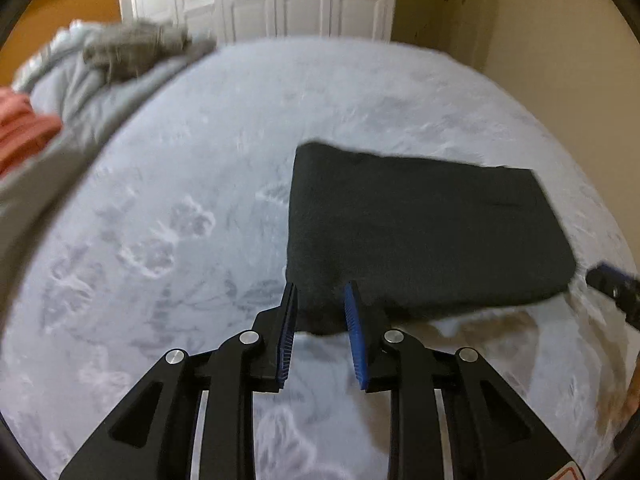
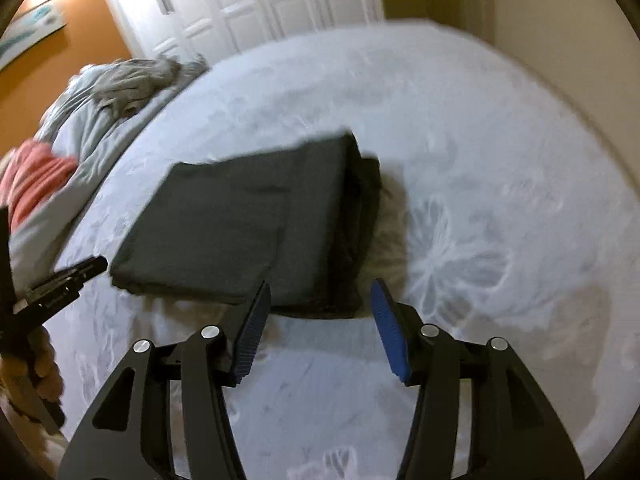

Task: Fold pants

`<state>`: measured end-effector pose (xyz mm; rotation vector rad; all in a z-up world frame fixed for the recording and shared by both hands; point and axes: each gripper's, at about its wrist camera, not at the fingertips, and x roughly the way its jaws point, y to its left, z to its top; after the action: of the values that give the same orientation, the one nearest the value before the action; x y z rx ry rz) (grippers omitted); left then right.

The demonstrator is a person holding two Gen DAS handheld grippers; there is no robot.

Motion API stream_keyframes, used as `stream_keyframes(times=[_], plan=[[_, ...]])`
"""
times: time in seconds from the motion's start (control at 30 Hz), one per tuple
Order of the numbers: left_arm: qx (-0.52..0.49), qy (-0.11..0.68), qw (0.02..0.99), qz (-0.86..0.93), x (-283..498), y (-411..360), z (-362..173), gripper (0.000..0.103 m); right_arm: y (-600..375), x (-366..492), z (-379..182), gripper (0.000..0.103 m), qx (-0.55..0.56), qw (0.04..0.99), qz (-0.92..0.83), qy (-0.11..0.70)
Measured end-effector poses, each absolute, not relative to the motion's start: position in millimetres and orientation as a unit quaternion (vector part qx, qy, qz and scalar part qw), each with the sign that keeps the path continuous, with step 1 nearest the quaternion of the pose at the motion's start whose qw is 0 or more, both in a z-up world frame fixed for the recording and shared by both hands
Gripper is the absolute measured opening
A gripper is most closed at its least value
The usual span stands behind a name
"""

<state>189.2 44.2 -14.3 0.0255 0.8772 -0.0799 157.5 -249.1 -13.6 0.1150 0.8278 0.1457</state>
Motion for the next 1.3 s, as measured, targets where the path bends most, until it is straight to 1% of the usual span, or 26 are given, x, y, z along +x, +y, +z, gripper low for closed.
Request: stream_keyframes(times=[0.07, 0.1, 0.13, 0.27, 0.3, 0.33, 0.43, 0.47, 0.5, 0.53, 0.57, 0.6, 0.63, 0.67, 0.7, 0.77, 0.8, 0.83, 0.9, 0.97, 1.03, 1.1, 1.2, 1.3], plan=[[0.023, 0.411, 0.911, -0.033, 175.4, 39.3, -3.2, 0.023, -241.7, 154.0, -4.6, 0.05, 0.04, 0.917, 0.077, 0.388], [0.024, 0.407, 0.913, -0.032, 173.9, 32.9, 0.9, 0.023, -239.0, 155.0, -3.1, 0.048, 0.043, 0.918, 0.084, 0.386], [0.024, 0.403, 0.914, -0.029, 165.9, 31.3, 5.5, 0.023, -237.0, 158.9, -9.0, 0.043, 0.046, 0.913, 0.087, 0.395], [0.039, 0.391, 0.919, -0.016, 152.3, 27.2, 9.7, 0.023, -247.7, 193.9, -68.5, 0.042, -0.016, 0.882, 0.0, 0.471], [0.042, 0.389, 0.92, -0.011, 149.0, 28.6, 10.6, 0.023, -255.1, 192.5, -73.2, 0.04, -0.007, 0.878, -0.015, 0.478], [0.048, 0.386, 0.921, -0.006, 143.4, 30.0, 11.7, 0.023, -264.2, 185.0, -68.4, 0.04, 0.025, 0.883, -0.012, 0.469], [0.061, 0.377, 0.924, 0.008, 128.4, 31.2, 14.6, 0.023, -276.5, 152.6, -42.5, 0.041, 0.068, 0.896, 0.005, 0.439], [0.063, 0.375, 0.925, 0.012, 122.8, 32.7, 14.9, 0.024, -276.2, 138.2, -31.6, 0.044, 0.063, 0.903, 0.01, 0.426], [0.063, 0.374, 0.925, 0.014, 117.7, 34.0, 14.4, 0.028, -274.4, 124.3, -21.9, 0.057, 0.052, 0.91, 0.01, 0.411], [0.059, 0.373, 0.926, 0.015, 112.8, 35.3, 13.9, 0.036, -270.8, 105.6, -10.6, 0.071, 0.034, 0.921, 0.007, 0.389], [0.052, 0.371, 0.927, 0.016, 107.2, 36.5, 13.7, 0.037, -265.2, 85.6, -0.5, 0.076, 0.016, 0.932, 0.006, 0.362], [0.047, 0.368, 0.928, 0.017, 102.2, 36.9, 13.2, 0.038, -260.5, 70.1, 5.7, 0.085, 0.005, 0.94, 0.007, 0.341], [0.044, 0.365, 0.93, 0.018, 97.3, 36.5, 13.0, 0.042, -257.3, 60.2, 9.6, 0.091, 0.001, 0.946, 0.009, 0.324], [0.047, 0.36, 0.931, 0.023, 90.0, 34.5, 12.5, 0.046, -255.1, 49.2, 12.2, 0.092, -0.002, 0.953, 0.011, 0.304], [0.05, 0.355, 0.933, 0.025, 84.4, 33.1, 12.3, 0.052, -248.6, 35.1, 12.3, 0.093, -0.005, 0.96, 0.008, 0.281], [0.057, 0.347, 0.936, 0.029, 74.5, 29.7, 11.4, 0.053, -237.5, 28.4, 11.3, 0.096, -0.01, 0.964, 0.004, 0.266], [0.06, 0.342, 0.937, 0.032, 69.3, 29.2, 10.6, 0.054, -231.3, 24.3, 9.5, 0.098, -0.012, 0.964, 0.007, 0.267], [0.062, 0.337, 0.939, 0.035, 64.0, 28.7, 9.5, 0.06, -223.6, 19.4, 6.6, 0.098, -0.014, 0.962, 0.017, 0.272], [0.059, 0.327, 0.942, 0.039, 52.2, 29.4, 5.0, 0.067, -209.9, 11.9, 0.2, 0.098, -0.029, 0.962, 0.024, 0.272], [0.056, 0.331, 0.941, 0.034, 47.0, 28.5, -2.8, 0.069, -198.1, 3.0, -5.8, 0.098, -0.051, 0.961, 0.021, 0.269], [0.042, 0.335, 0.941, 0.022, 46.9, 27.0, -12.8, 0.076, -191.1, 4.6, -19.9, 0.098, -0.063, 0.959, 0.01, 0.276], [0.026, 0.337, 0.941, 0.015, 49.6, 25.2, -21.2, 0.079, -190.3, 7.5, -32.7, 0.098, -0.052, 0.957, -0.003, 0.285], [0.013, 0.341, 0.94, 0.019, 55.3, 19.7, -34.4, 0.079, -193.9, 16.3, -45.8, 0.098, -0.033, 0.955, -0.02, 0.293], [0.026, 0.336, 0.941, 0.022, 59.2, 14.7, -40.5, 0.079, -197.1, 15.9, -50.1, 0.098, -0.022, 0.956, -0.032, 0.291]])
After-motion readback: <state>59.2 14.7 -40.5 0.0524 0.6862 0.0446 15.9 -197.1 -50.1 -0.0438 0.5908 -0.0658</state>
